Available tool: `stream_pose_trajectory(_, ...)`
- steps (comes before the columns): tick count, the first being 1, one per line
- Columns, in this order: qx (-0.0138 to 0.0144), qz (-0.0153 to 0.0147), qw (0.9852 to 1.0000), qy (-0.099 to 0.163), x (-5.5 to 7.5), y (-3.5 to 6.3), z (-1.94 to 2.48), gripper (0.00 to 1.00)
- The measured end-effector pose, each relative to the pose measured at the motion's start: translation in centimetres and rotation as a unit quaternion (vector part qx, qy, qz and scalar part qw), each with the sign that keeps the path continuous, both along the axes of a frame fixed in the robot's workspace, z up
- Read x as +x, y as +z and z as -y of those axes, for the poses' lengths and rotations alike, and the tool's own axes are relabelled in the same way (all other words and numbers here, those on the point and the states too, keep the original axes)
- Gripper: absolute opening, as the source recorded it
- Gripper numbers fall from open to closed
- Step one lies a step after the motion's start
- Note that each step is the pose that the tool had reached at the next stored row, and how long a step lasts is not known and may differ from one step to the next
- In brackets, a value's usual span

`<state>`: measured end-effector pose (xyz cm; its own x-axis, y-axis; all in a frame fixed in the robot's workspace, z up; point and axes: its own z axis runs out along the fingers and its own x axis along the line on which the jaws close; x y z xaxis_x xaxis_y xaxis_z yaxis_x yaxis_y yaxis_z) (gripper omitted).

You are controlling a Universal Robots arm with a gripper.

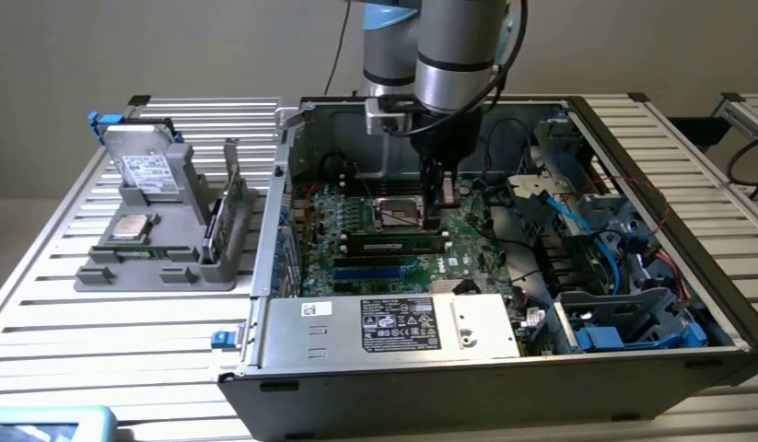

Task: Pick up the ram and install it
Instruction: 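Press down the ram until it locks into place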

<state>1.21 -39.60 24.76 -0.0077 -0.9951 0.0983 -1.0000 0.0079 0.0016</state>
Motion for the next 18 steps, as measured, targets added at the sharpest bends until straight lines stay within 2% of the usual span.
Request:
stream_pose_trajectory(5,-0.0002,0.0000,0.9999,-0.013,0.01,-0.43,0.00,0.11)
stream_pose_trajectory(7,-0.0013,0.0000,0.9999,-0.013,0.02,-0.58,0.00,0.11)
stream_pose_trajectory(10,-0.0058,0.0001,0.9999,-0.014,0.04,-0.74,0.00,0.11)
stream_pose_trajectory(13,-0.0145,0.0001,0.9998,-0.014,0.04,-0.88,-0.13,0.11)
stream_pose_trajectory(14,-0.0154,0.0002,0.9998,-0.014,0.04,-0.92,-0.20,0.11)
stream_pose_trajectory(18,-0.0155,0.0002,0.9998,-0.014,0.09,-1.00,-0.25,0.11)
